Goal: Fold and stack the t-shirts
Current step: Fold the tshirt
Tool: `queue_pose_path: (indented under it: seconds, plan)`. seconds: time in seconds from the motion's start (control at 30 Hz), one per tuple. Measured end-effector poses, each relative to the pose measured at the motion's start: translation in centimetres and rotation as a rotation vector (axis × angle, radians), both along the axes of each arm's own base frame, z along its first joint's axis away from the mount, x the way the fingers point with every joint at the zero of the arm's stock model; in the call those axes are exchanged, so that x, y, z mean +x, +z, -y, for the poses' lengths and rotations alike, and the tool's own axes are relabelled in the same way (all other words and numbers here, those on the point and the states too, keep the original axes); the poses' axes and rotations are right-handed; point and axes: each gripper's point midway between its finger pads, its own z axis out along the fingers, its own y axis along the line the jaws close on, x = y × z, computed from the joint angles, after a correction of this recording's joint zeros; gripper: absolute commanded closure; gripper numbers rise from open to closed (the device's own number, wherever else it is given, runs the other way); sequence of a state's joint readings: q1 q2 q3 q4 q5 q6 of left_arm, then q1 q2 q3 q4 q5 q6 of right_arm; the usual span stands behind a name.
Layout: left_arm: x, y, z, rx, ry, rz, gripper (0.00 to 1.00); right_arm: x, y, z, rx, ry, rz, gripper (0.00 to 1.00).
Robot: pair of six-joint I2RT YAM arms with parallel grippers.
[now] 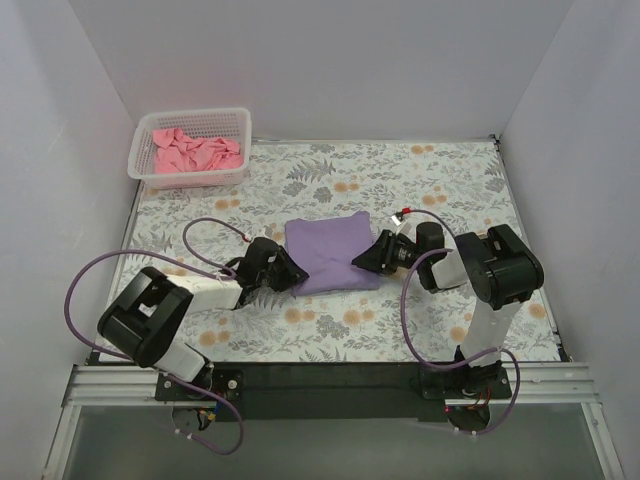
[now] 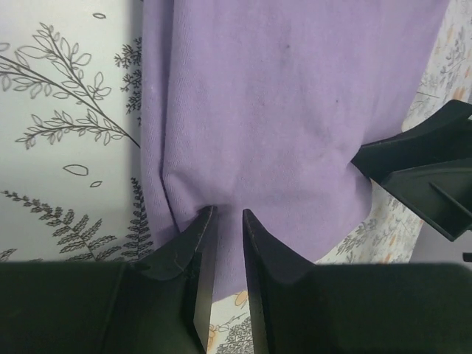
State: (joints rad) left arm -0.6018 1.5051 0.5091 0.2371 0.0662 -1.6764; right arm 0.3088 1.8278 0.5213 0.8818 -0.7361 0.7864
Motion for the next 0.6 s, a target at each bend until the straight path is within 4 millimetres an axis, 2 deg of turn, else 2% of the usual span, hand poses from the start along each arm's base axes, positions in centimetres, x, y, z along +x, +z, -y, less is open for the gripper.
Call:
queue_pose_path:
  seconds: [0.23,0.3,0.4,0.5,0.6]
  plan:
    - [0.0,0.4,0.1,-0.026,0.011,0.002,0.79,0.2,0.5,0.9,0.047,-0.012,0.04,0.49]
    - [-0.2,0.9,0.0,-0.025,0.011,0.006,0.78,0.0,1.3,1.1,0.054,-0.013,0.048,0.49]
    - [-0.6,2.4,0.3,-0.033,-0.008,0.036,0.78,-0.6,3.5,1.1,0.081,-0.006,0.09,0.49]
    - [-0.8,4.7,2.1,-0.061,-0.053,0.081,0.8,-1.8,5.8,0.4,0.118,0.018,0.136,0.49]
    - [-0.7,6.7,4.8,-0.104,-0.114,0.121,0.89,-3.5,6.7,-0.4,0.16,0.056,0.141,0.5]
